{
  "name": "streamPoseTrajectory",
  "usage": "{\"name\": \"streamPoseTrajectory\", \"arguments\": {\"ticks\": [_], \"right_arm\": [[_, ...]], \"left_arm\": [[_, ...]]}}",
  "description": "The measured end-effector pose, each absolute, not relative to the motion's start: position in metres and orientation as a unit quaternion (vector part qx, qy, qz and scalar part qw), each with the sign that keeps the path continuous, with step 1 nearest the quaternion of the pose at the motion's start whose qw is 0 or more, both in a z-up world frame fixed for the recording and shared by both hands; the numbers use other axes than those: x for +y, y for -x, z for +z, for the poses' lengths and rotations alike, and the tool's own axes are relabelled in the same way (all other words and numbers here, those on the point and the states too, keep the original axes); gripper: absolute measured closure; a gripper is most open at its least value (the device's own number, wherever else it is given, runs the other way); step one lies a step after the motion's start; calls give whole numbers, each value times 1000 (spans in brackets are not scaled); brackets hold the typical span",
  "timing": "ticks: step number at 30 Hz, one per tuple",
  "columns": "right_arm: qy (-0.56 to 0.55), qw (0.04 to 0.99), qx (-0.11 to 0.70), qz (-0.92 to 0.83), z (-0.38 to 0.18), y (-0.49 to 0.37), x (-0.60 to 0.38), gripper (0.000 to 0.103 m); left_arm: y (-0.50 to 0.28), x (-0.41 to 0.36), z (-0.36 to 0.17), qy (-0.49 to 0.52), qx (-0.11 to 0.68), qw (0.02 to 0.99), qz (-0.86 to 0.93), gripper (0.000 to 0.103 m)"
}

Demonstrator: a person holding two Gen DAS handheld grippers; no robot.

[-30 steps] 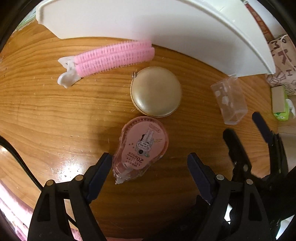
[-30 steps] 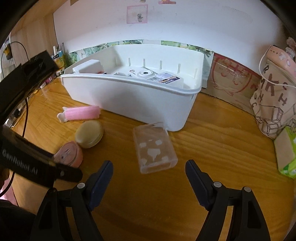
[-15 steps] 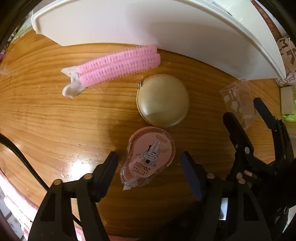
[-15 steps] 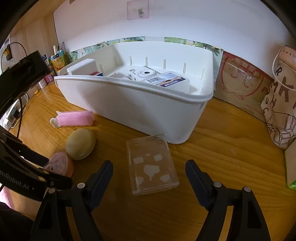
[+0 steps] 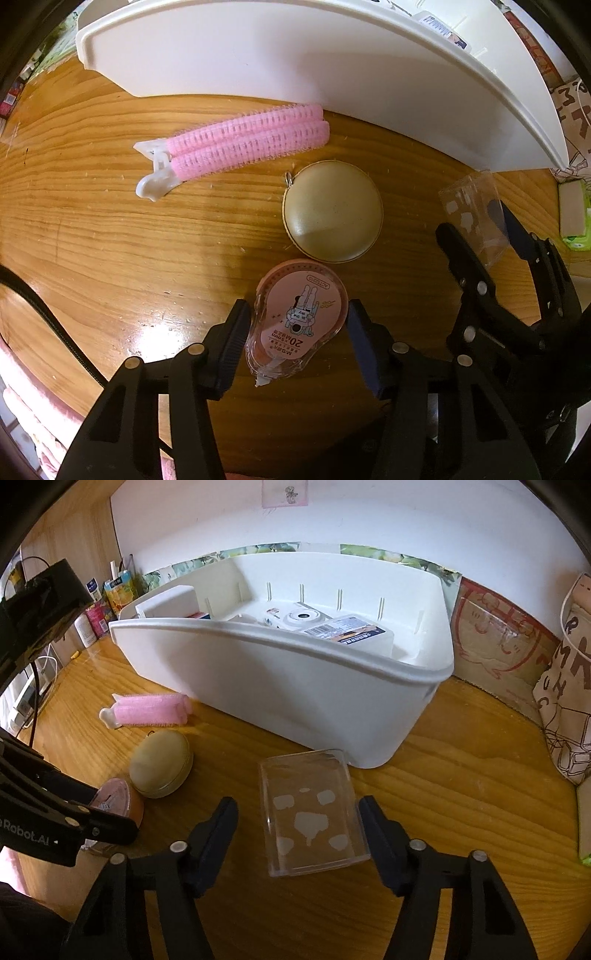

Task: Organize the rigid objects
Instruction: 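Grasp the pink correction tape with left gripper while right grasps clear plastic box, then lift the pink tape and clear box and carry both over the bin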

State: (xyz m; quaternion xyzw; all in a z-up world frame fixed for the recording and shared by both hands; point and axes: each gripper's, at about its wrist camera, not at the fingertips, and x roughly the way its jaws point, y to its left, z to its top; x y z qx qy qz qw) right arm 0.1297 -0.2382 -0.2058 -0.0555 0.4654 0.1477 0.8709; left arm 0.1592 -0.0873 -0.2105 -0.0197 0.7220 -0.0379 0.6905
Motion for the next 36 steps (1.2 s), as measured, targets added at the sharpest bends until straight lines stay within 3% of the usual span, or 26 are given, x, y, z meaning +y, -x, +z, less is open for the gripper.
{"name": "streamPoseTrajectory", "arguments": {"ticks": [2, 36], "right_arm": [[55, 871, 469, 138, -207, -130, -240, 50], [59, 855, 500, 122, -198, -63, -213, 51]], "left_arm": [[-157, -87, -212, 19, 724, 688, -40, 46], [-95, -37, -216, 53, 730, 679, -61, 47]]}}
